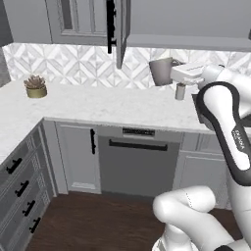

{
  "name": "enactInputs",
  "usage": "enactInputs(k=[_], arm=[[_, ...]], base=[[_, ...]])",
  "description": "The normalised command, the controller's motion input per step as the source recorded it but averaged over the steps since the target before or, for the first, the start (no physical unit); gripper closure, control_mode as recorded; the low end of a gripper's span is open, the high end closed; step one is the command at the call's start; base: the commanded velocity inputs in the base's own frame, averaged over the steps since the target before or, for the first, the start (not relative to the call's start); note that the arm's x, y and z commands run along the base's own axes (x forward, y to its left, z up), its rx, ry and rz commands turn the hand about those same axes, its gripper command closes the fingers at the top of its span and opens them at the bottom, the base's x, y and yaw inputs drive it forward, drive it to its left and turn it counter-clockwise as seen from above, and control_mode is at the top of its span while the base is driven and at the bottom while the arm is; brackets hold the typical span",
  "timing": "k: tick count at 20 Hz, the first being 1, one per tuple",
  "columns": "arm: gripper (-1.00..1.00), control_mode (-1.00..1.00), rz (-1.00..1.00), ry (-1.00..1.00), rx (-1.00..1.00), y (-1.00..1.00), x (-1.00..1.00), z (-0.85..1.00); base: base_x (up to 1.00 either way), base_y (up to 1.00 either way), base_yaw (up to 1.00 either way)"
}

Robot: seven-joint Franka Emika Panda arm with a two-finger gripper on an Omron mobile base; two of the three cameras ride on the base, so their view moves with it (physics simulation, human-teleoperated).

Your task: Gather all objects into one cabinet and sort the glasses and bowls to opposite sides.

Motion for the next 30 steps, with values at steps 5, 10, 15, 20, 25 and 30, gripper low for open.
enactInputs(k=[5, 10, 15, 20, 25, 30], arm=[[1.0, 1.0, 0.0, 0.0, 0.0, 0.0, 0.0, 0.0], [1.0, 1.0, 0.0, 0.0, 0.0, 0.0, 0.0, 0.0], [1.0, 1.0, 0.0, 0.0, 0.0, 0.0, 0.0, 0.0], [1.0, 1.0, 0.0, 0.0, 0.0, 0.0, 0.0, 0.0], [1.0, 1.0, 0.0, 0.0, 0.0, 0.0, 0.0, 0.0], [1.0, 1.0, 0.0, 0.0, 0.0, 0.0, 0.0, 0.0]], base=[[-0.24, 0.24, 0.58], [-0.06, 0.3, 0.67], [0.0, 0.33, 0.76], [0.0, 0.36, 0.81], [0.0, 0.44, 0.82], [0.0, 0.51, 0.83]])
